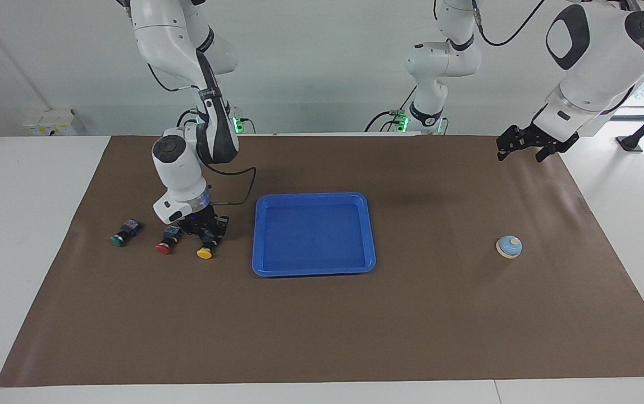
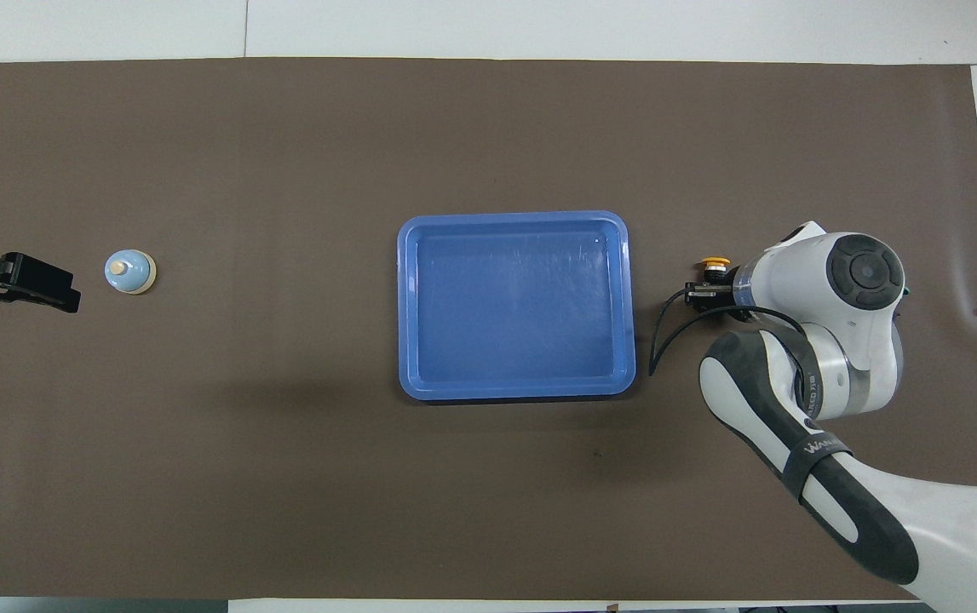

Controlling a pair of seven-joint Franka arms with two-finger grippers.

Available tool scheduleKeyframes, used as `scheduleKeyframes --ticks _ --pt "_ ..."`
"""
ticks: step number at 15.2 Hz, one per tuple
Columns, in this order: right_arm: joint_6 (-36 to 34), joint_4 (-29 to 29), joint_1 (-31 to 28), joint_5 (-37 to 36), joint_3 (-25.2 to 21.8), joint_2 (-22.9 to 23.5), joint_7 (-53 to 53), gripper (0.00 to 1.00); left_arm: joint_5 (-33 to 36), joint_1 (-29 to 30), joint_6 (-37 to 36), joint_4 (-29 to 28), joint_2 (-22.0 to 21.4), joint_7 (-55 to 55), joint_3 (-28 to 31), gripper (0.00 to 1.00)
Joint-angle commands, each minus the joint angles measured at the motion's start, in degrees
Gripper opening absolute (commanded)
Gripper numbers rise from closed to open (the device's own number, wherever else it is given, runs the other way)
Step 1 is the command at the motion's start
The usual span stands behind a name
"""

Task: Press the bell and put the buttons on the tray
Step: 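Carry the yellow button into the blue tray and release it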

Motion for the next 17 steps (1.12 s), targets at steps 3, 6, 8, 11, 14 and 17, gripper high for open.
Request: scheduleKeyframes --ticks 3,6,8,11,14,17 --pt "-14.66 13.67 5.77 0.71 0.19 1.38 7.15 0.00 0.67 0.11 -0.03 -0.12 -0.57 -0.26 -0.05 1.00" --pt "-14.07 15.53 9.81 0.88 0.19 2.79 12.41 0.00 0.67 0.11 -0.03 -0.12 -0.66 -0.26 -0.05 1.00" --pt "-11.70 15.62 11.75 0.88 0.19 3.93 16.73 0.00 0.67 0.20 -0.03 -0.12 -0.66 -0.26 0.04 1.00" --pt "-8.09 16.15 14.47 0.88 0.19 6.57 21.12 0.00 0.67 0.20 -0.03 -0.12 -0.66 -0.17 0.04 1.00" --pt "-4.50 16.33 15.45 0.71 0.19 9.12 23.95 0.00 0.67 0.20 -0.03 -0.12 -0.66 -0.26 0.04 1.00" --pt "-2.11 13.96 16.15 0.71 0.19 9.39 24.56 0.00 0.67 0.20 -0.03 -0.12 -0.66 -0.26 0.04 1.00"
